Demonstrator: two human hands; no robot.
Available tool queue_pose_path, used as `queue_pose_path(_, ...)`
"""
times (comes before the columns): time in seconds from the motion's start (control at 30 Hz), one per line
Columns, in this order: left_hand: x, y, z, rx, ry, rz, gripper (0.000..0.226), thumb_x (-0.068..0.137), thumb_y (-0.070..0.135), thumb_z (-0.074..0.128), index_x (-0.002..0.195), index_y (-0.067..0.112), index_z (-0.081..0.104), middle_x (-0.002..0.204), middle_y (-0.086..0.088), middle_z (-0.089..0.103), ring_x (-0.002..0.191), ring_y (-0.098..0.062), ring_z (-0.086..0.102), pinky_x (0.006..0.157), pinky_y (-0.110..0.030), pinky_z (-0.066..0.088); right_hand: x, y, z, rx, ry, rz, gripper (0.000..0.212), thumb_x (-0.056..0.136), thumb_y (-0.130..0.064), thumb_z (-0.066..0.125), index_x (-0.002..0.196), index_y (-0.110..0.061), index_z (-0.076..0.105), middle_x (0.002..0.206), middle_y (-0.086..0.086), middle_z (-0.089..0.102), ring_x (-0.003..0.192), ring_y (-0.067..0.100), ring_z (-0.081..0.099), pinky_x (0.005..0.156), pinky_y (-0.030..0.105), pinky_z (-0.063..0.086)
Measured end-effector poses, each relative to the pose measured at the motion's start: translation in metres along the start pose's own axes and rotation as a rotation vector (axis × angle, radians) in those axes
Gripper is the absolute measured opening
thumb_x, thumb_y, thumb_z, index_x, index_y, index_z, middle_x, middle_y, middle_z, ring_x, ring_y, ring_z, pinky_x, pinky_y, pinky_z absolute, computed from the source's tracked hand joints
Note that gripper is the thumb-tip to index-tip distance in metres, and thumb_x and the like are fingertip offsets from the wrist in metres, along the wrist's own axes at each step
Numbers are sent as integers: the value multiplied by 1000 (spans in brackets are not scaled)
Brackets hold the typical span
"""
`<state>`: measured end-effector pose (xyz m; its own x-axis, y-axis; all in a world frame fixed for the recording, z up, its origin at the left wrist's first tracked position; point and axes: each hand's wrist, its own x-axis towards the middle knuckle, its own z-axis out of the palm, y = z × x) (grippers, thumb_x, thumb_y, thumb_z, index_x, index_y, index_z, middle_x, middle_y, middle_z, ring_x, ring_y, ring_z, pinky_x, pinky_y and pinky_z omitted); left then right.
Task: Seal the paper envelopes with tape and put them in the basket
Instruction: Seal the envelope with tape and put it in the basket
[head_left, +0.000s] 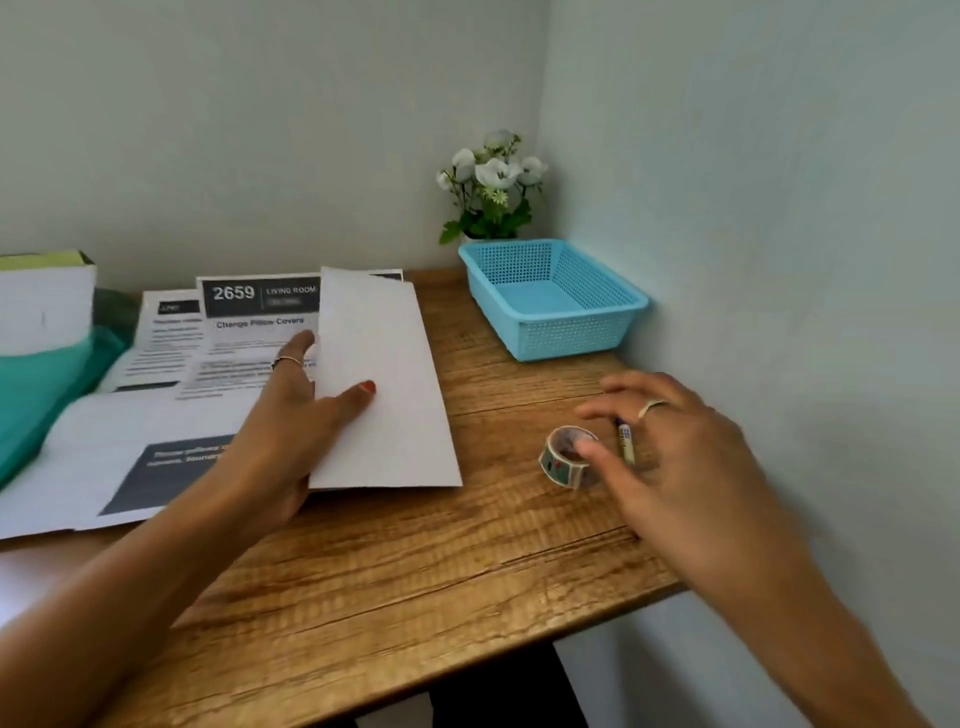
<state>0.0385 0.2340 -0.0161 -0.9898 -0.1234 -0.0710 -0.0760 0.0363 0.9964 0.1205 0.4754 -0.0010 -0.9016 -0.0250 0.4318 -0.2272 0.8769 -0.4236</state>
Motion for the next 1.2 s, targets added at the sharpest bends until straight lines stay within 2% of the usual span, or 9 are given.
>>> queue_pose_path(0.1, -3, -4, 3, 162, 12, 32, 79, 87, 13, 64, 146, 35, 17, 116, 3, 52, 83, -19, 63, 60, -32, 52, -2, 13, -7, 24, -83, 68, 25, 80, -30, 71, 103, -36, 67, 129, -20, 48, 116, 3, 48, 96, 17, 30)
queue_pose_path(0.33, -5, -9, 4, 403, 73, 147, 83, 86, 16, 66, 148, 33, 12, 144, -7, 41, 102, -16, 48, 82, -37, 46, -2, 14, 10, 15, -232, 88, 34, 83, -32, 68, 116, -38, 61, 133, -22, 42, 106, -7, 35, 88, 11, 25)
queue_pose_path(0.53, -5, -13, 5, 584, 105, 215, 84, 84, 12, 67, 148, 31, 15, 149, -4, 30, 130, -26, 40, 104, -44, 37, 5, 9, 15, 8, -228, 84, 25, 84, -29, 67, 109, -30, 64, 105, -26, 42, 91, -6, 38, 67, -6, 26)
queue_pose_path(0.63, -10, -13, 7, 806, 97, 359, 78, 83, 10, 67, 145, 28, 24, 153, 1, 14, 139, -24, 23, 113, -39, 23, 11, 9, 18, 194, -205, 140, 19, 81, -27, 71, 98, -33, 65, 98, -32, 46, 84, -11, 48, 68, -4, 32)
queue_pose_path(0.7, -17, -9, 9, 895, 68, 524, 62, 86, 19, 64, 140, 28, 36, 150, 5, 26, 138, -15, 20, 111, -31, 20, 16, 8, 21, 390, -244, 219, 16, 78, -28, 74, 93, -32, 67, 96, -29, 60, 86, -14, 57, 74, 1, 40)
queue_pose_path(0.77, -25, -3, 11, 802, -39, 604, 45, 89, 39, 55, 132, 32, 46, 137, 15, 42, 127, -5, 35, 103, -21, 28, 22, 6, 25, 611, -301, 290, 18, 77, -25, 76, 94, -28, 71, 99, -19, 71, 93, -5, 64, 90, 20, 47)
queue_pose_path(0.87, -36, 6, 17, 467, -346, 494, 46, 84, 53, 49, 126, 34, 52, 126, 25, 53, 115, 9, 49, 93, -11, 39, 25, -3, 26, 962, -391, 359, 22, 71, -16, 75, 93, -17, 73, 99, -3, 74, 98, 11, 68, 100, 39, 46)
queue_pose_path(0.97, -40, 6, 20, 323, -524, 417, 49, 80, 41, 57, 127, 34, 49, 122, 19, 60, 115, 8, 51, 91, -11, 44, 27, -10, 29, 1134, -464, 376, 28, 63, -17, 75, 91, -13, 74, 100, 8, 74, 101, 22, 68, 100, 43, 45)
queue_pose_path(1.2, -37, 8, 15, 330, -485, 442, 44, 88, 9, 61, 119, 39, 56, 114, 21, 63, 106, 5, 58, 82, -12, 49, 28, -11, 33, 1205, -541, 407, 36, 65, -10, 72, 101, -6, 69, 103, 11, 72, 104, 24, 66, 94, 35, 50)
